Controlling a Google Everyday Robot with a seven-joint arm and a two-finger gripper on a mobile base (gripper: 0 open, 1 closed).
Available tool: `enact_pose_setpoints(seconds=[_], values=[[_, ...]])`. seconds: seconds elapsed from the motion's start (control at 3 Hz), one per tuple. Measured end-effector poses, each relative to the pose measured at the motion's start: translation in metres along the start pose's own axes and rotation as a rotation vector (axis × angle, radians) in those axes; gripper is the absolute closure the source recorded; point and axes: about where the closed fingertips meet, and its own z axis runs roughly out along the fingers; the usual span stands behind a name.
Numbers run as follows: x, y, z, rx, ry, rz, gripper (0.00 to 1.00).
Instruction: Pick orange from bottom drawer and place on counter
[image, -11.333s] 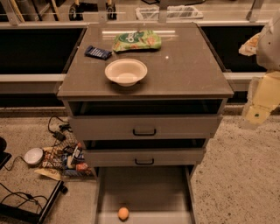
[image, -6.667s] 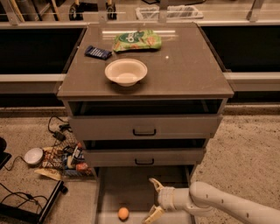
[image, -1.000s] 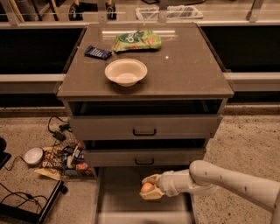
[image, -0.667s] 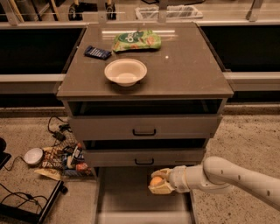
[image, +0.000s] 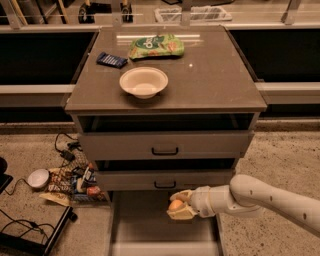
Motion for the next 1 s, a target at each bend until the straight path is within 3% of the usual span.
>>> enact_pose_setpoints(seconds=[0.33, 0.67, 1.0], values=[[-0.042, 0.013, -0.021, -0.021, -0.041, 0.008, 1.0], [-0.1, 0.028, -0.066, -0.013, -0.1, 0.016, 1.0], [-0.155, 0.033, -0.107, 0.027, -0.134, 0.008, 1.0]])
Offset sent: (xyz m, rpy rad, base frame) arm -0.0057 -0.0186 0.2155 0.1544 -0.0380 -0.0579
